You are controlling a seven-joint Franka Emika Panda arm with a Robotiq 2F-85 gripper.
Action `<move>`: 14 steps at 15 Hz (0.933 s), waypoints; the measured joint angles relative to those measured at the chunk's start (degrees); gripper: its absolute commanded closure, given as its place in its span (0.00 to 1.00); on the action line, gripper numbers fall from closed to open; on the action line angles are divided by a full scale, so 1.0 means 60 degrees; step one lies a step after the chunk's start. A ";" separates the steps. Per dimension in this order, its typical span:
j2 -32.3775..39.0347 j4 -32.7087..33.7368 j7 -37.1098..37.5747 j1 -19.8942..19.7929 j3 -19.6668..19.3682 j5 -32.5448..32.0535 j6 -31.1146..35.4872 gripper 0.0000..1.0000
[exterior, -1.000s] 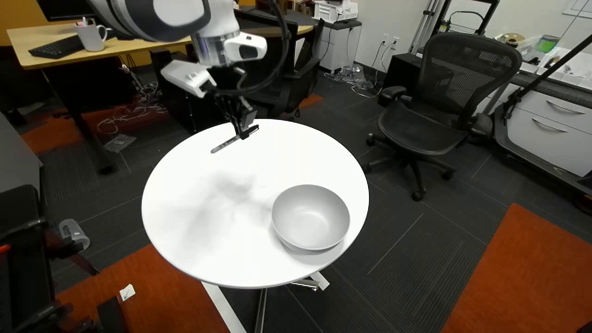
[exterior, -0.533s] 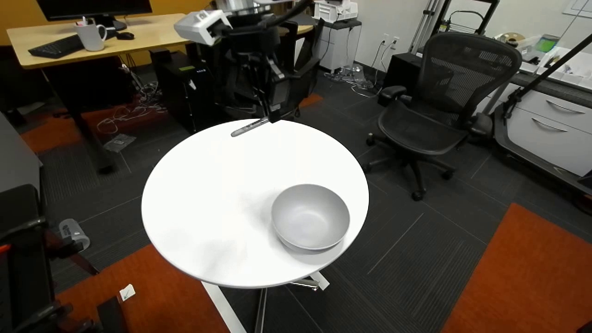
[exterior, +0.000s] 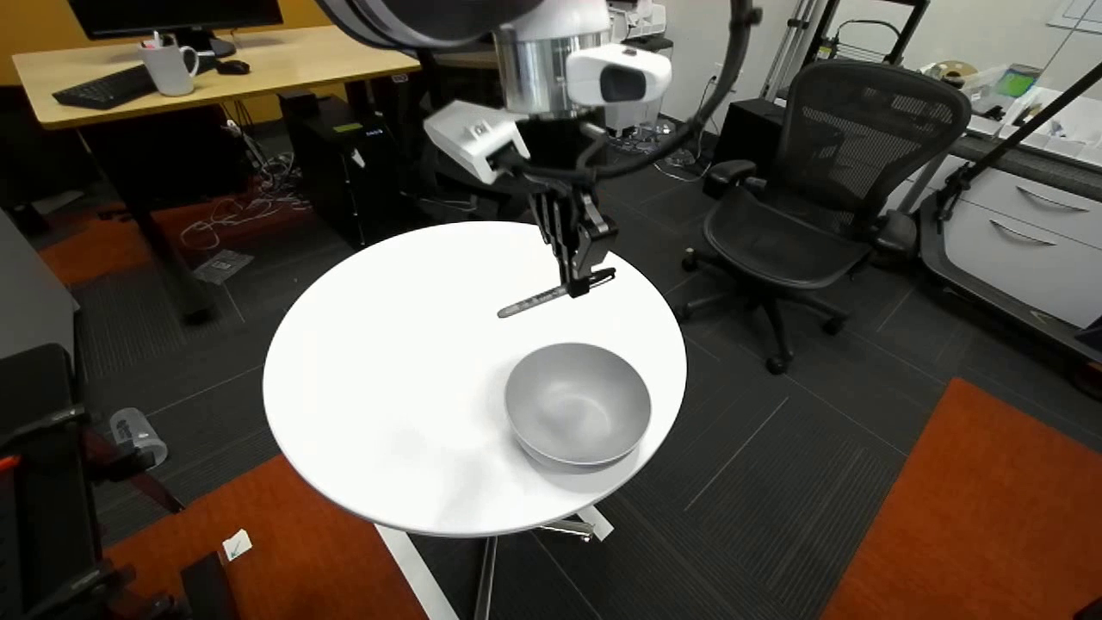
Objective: Pick the marker and put it in the bowl
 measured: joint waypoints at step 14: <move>0.2623 0.1983 0.0034 -0.0584 -0.0001 0.1203 -0.0005 0.96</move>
